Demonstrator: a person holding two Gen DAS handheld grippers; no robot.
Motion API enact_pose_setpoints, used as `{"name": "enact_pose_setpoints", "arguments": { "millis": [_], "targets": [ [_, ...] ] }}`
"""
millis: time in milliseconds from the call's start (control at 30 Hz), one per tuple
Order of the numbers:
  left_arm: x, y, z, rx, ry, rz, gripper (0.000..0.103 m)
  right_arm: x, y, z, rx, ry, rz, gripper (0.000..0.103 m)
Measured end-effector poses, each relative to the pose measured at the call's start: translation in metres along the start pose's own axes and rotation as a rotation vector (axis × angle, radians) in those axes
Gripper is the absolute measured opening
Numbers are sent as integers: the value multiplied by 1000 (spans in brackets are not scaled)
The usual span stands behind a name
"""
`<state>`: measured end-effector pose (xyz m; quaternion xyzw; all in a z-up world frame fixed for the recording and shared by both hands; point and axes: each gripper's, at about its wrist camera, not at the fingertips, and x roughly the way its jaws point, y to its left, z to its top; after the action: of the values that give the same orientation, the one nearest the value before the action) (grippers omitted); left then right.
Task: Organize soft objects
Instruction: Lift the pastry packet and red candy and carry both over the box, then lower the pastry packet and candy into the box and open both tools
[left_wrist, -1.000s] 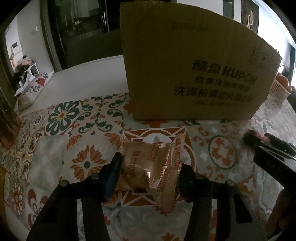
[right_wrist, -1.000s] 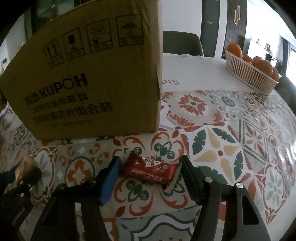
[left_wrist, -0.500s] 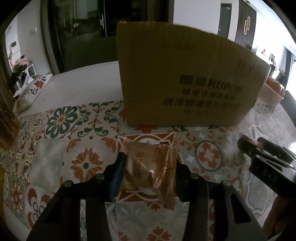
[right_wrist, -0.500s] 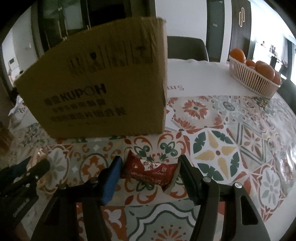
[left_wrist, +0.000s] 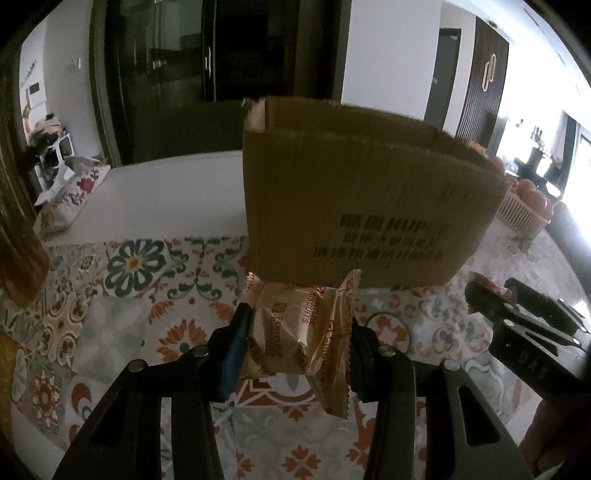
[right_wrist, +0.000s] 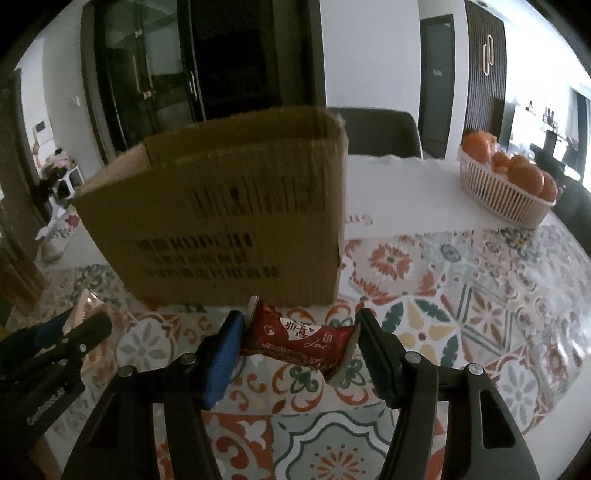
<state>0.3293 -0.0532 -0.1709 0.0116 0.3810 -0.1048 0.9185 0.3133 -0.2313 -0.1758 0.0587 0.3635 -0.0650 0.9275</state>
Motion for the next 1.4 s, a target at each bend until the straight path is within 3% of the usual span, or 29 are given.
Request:
{"name": "enact_pose_setpoints", "arguments": {
  "millis": [767,1400],
  "targets": [
    [-60,-8,64,26,-184,-28,45,-63,7,62,5,-216,45,63],
    [-41,-8,140,24,-224,-67,46,-53,19,128,-12,-307,102,63]
  ]
}}
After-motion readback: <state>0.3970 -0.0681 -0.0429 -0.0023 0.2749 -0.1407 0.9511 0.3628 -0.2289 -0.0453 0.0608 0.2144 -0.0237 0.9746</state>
